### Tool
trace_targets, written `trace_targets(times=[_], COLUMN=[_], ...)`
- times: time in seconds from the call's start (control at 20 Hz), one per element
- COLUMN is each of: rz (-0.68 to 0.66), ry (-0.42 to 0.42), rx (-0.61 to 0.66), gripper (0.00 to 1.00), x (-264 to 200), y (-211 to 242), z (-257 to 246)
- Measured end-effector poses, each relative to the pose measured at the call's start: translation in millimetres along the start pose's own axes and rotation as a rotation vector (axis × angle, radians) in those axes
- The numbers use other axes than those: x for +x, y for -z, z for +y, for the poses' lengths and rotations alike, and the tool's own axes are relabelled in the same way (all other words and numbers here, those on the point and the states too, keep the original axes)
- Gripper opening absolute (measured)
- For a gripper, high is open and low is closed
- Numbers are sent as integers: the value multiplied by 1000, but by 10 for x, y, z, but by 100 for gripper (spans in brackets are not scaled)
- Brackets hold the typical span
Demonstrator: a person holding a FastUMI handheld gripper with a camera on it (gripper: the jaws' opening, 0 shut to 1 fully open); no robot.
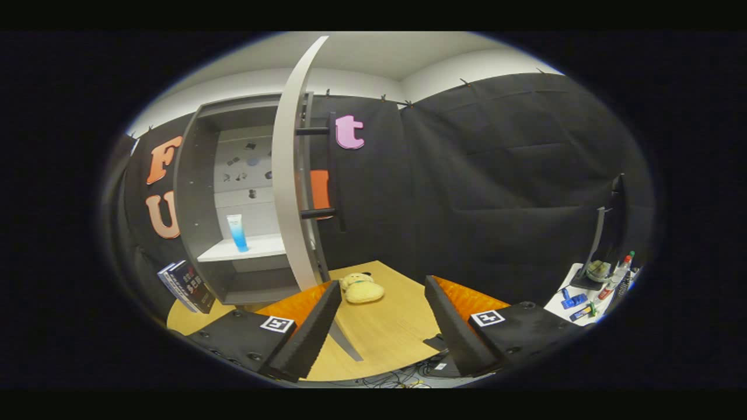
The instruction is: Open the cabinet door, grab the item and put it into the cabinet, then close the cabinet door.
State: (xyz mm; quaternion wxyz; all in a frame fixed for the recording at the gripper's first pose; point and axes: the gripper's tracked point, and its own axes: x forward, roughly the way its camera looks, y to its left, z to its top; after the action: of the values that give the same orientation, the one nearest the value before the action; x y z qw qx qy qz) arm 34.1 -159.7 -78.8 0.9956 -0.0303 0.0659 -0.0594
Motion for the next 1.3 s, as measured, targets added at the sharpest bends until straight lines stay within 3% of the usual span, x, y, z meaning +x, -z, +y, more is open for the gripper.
trace_targets(times=[0.85,1.05,1.3], rz=[29,26,22], ry=[-347,-449,-506], rx=[-54,-94,-171], gripper=[95,96,96], x=[-106,88,586], y=[239,298,353], z=[1997,2740,3564])
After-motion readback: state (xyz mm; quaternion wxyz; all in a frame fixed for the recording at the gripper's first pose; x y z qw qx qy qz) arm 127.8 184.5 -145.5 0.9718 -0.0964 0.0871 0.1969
